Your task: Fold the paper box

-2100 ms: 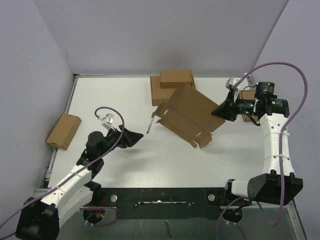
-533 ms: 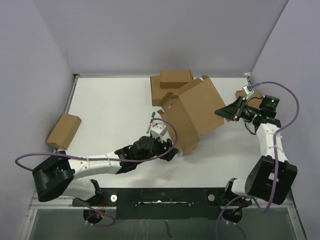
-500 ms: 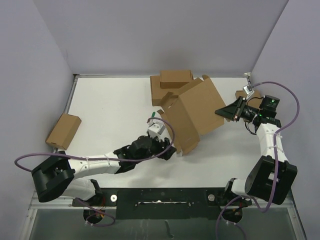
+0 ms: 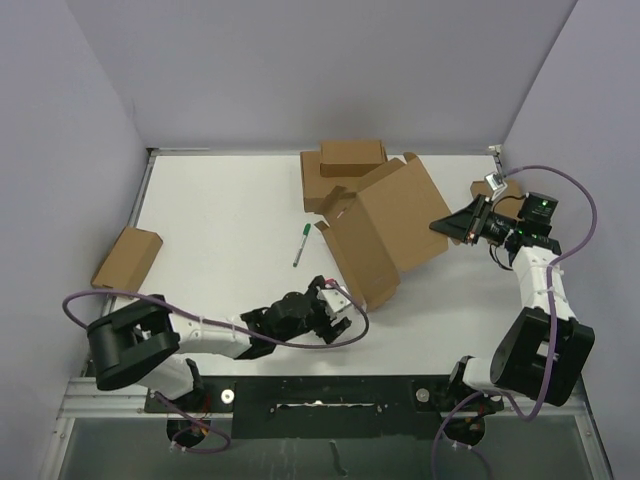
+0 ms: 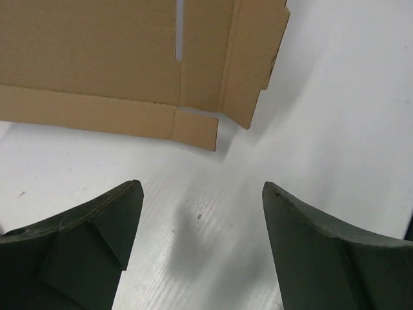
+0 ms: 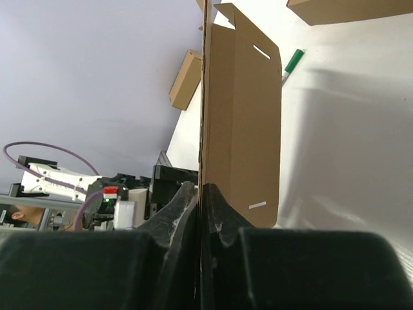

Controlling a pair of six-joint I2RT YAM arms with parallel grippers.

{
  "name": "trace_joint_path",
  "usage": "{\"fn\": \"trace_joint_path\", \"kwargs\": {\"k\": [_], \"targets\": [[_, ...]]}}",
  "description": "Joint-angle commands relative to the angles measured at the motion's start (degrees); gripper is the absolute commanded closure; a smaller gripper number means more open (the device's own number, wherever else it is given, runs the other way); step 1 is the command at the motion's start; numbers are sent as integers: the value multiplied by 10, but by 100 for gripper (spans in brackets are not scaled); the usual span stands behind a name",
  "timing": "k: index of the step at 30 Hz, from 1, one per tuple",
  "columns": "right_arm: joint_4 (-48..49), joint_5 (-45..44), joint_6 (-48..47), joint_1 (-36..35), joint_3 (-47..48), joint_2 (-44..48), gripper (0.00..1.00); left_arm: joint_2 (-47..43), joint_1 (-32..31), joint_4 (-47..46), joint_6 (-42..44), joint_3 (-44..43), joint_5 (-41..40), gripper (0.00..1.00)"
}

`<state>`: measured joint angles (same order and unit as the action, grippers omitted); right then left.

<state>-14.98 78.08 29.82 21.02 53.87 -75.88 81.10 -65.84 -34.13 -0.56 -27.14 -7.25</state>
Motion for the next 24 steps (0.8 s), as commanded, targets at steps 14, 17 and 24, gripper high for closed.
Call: {"fn": "trace_joint_path", "kwargs": {"k": [14,17,24], "targets": [[47,35,16,3,-7,-4,100,209,-9,-174,105,-92,-51,26],[52,37,21,2,-8,-4,100,228,-10,-192,102,-94,-90,28],[55,38,24,2,-10,-3,100,244,-10,-217,98,-94,-131,38]]}}
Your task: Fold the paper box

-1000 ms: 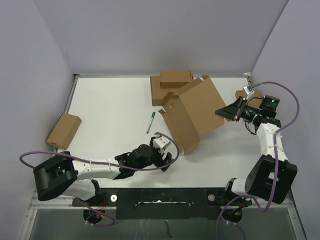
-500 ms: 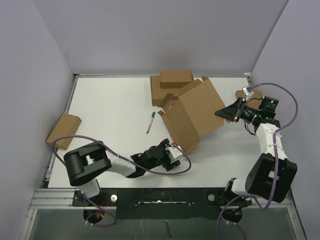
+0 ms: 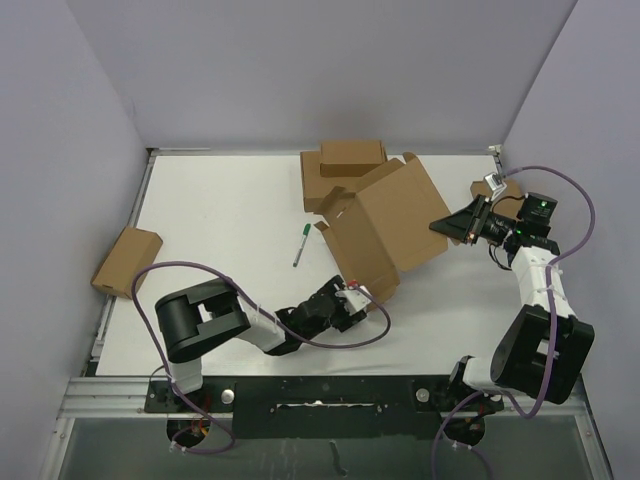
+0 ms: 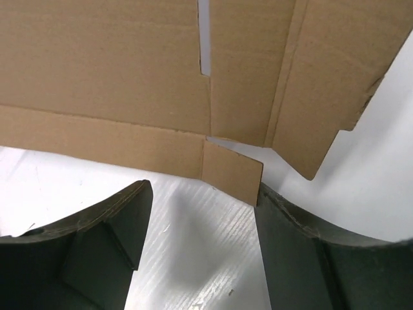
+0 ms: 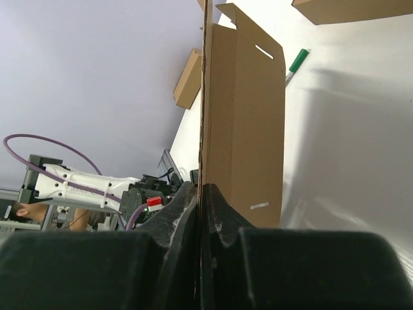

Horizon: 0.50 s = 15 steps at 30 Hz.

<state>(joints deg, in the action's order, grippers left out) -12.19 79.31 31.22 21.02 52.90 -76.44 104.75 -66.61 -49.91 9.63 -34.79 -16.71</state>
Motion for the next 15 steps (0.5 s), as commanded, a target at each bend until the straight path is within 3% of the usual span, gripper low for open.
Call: {"fn": "trace_joint_path", "kwargs": {"k": [1,12,15], "targets": [[27,25,10,2,-1,3,100,8,-2,-61,-4,-18,-40,40],[30,23,9,2,-3,5,100,-8,-2,-79,-33,-5,-40,66],[30,23,9,2,-3,6,100,-9,-2,-79,-37,-6,-39,79]]}}
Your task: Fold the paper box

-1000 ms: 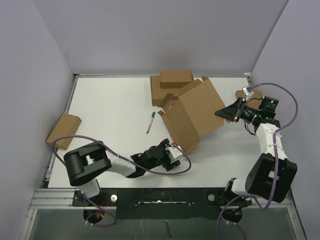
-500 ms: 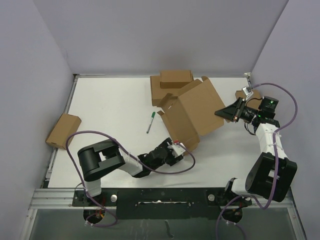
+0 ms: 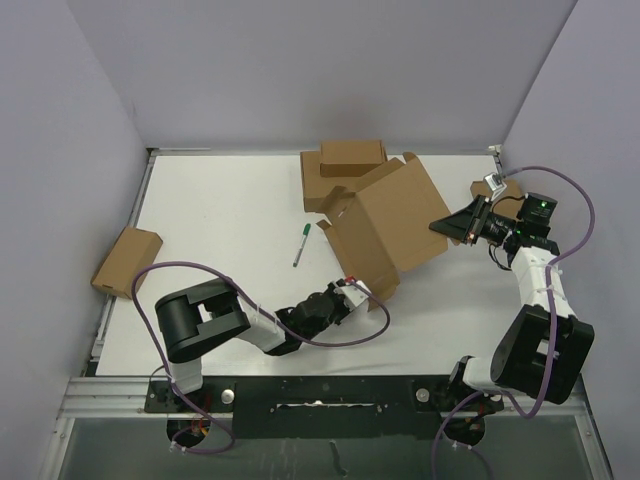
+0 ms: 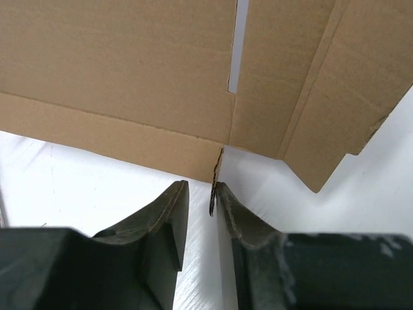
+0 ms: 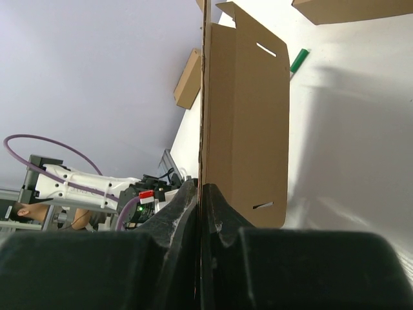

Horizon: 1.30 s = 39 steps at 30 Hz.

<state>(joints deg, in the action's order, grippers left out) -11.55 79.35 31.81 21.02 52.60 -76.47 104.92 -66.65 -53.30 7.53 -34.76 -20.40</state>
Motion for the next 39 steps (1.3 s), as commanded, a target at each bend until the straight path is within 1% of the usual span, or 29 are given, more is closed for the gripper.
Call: {"fn": "trace_joint_path", "kwargs": {"k": [1,3,4,10,15,17,22,25,28,31,34,36,37,39], "targets": [[24,22,4,2,-1,7,100,-11,-1,-43,-17,-8,-2,83],[24,22,3,2,-2,9,100,-10,0,-35,-22,-14,-2,88],[24,22,4,2,-2,10,100,-10,0,-30,-25,-16,-2,89],[23,22,4,2,-3,14,100,-16,9,26,-57,-38,-6,90],[23,23,4,2,-4,17,100,-28,21,75,-84,-55,-6,85],[23,23,4,2,-4,17,100,-36,23,84,-86,-56,-10,82],[24,24,4,2,-3,18,100,-52,26,99,-77,-61,-16,79],[23,25,4,2,-3,20,100,-60,35,135,-93,-75,-6,76],[23,24,4,2,-3,21,100,-75,45,167,-115,-81,11,70],[25,23,4,3,-2,19,100,-101,49,173,-133,-68,38,60],[26,21,3,6,0,19,100,-144,50,181,-169,-47,75,44],[28,21,4,7,0,19,100,-179,50,191,-197,-32,102,38],[31,20,3,6,-1,21,100,-210,50,200,-227,-24,119,34],[37,20,3,6,-4,23,100,-243,50,211,-268,-14,134,25]]}}
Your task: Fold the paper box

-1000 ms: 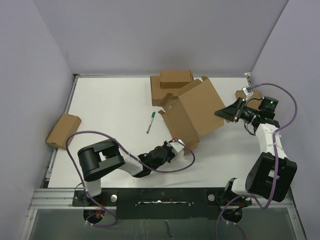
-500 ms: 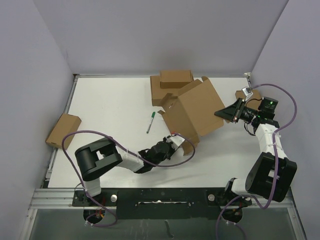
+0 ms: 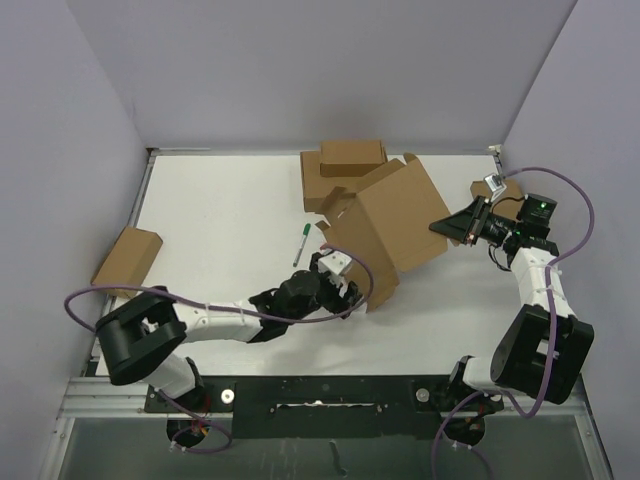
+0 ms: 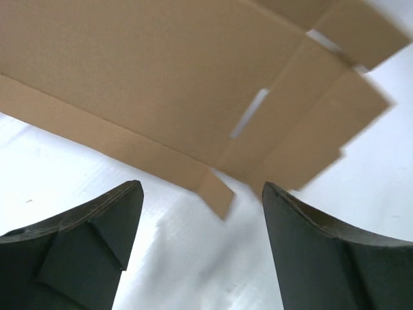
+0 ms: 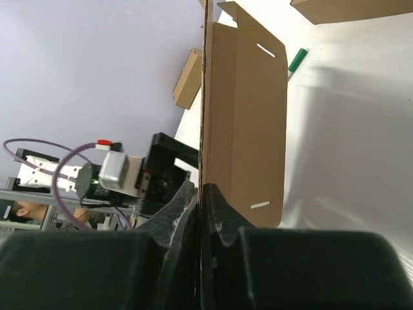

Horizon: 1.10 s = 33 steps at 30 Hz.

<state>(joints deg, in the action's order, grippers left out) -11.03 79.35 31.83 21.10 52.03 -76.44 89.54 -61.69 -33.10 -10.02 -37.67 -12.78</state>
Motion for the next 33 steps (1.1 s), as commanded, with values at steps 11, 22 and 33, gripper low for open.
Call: {"fn": "trace_joint_path", "kwargs": {"k": [11,22,33], "targets": [[99,25,36,9,-20,25,100,-137,-64,146,-255,-79,-30,10],[146,33,72,10,-29,24,100,43,-141,410,-264,-352,-214,12],[159,40,79,11,-33,22,100,132,-121,453,-236,-444,-232,20]]}}
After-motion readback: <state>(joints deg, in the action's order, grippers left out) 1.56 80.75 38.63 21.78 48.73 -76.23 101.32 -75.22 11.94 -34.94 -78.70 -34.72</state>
